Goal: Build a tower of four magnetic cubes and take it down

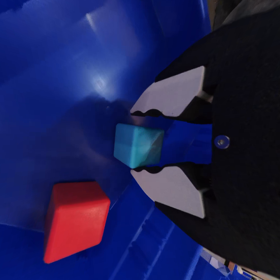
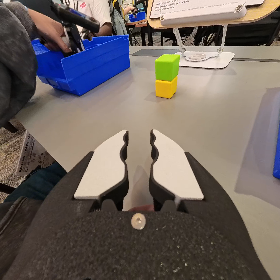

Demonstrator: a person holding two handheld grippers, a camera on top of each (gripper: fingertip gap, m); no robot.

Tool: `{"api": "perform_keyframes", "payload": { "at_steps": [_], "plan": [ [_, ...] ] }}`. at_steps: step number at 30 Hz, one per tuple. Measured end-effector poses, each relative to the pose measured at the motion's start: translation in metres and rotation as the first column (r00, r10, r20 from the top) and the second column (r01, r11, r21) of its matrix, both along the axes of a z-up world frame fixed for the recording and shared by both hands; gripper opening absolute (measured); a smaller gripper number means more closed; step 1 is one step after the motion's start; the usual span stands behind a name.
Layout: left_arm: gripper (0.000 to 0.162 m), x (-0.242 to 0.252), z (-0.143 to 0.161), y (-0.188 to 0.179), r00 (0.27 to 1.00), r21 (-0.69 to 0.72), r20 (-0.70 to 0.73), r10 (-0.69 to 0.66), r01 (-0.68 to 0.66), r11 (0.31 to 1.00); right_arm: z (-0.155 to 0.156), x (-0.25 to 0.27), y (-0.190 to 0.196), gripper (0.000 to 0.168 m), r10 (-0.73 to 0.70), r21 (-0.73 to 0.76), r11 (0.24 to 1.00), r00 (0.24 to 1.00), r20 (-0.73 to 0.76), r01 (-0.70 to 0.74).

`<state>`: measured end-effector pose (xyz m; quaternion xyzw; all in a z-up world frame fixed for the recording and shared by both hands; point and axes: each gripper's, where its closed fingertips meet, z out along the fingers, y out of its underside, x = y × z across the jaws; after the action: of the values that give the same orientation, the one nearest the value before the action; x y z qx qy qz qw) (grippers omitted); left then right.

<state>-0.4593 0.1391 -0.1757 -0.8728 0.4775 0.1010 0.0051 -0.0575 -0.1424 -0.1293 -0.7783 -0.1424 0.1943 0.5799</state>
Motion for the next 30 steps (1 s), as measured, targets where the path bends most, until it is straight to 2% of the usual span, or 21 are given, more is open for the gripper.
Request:
{"api": "perform_keyframes", "payload": {
  "at_steps": [2,6,8,12,16,20,24,28,30],
  "plan": [
    [0.052,-0.002,-0.007,-0.003,1.0,-0.021,-0.012,0.012,-0.012,1.0,0.0,0.0,0.0,0.027,0.002,0.0,1.0,1.0,-0.002,-0.002],
    [0.052,0.002,-0.006,-0.012,1.0,-0.036,0.007,-0.009,0.009,0.999,0.0,0.0,-0.001,0.027,0.004,0.0,1.0,1.0,-0.004,-0.004],
    [0.052,0.005,0.004,-0.014,1.0,-0.012,0.015,-0.018,0.018,1.0,0.0,0.0,-0.001,0.027,0.005,0.0,1.0,1.0,-0.002,-0.005],
    [0.052,0.042,0.066,-0.02,0.982,0.131,0.148,-0.117,0.098,0.987,0.0,-0.001,-0.001,0.027,0.004,0.004,1.0,1.0,0.003,-0.004],
    [0.051,0.106,0.136,-0.039,0.926,0.279,0.197,-0.322,0.262,0.924,0.0,-0.001,-0.001,0.026,0.002,0.003,1.0,1.0,0.011,-0.002],
    [0.051,0.183,0.169,-0.063,0.841,0.332,0.181,-0.51,0.436,0.836,0.0,-0.001,-0.001,0.026,-0.001,0.006,1.0,1.0,0.014,0.001],
    [0.051,0.258,0.162,-0.081,0.771,0.267,0.146,-0.62,0.573,0.775,0.0,-0.001,-0.001,0.026,-0.002,0.009,1.0,1.0,0.018,0.002],
    [0.051,0.32,0.132,-0.081,0.727,0.153,0.053,-0.684,0.671,0.725,0.0,-0.001,-0.002,0.026,-0.001,0.011,1.0,1.0,0.016,0.001],
    [0.051,0.345,0.116,-0.081,0.718,0.097,0.056,-0.694,0.688,0.719,0.0,-0.001,-0.002,0.026,-0.002,0.012,1.0,1.0,0.013,0.002]
  ]
}}
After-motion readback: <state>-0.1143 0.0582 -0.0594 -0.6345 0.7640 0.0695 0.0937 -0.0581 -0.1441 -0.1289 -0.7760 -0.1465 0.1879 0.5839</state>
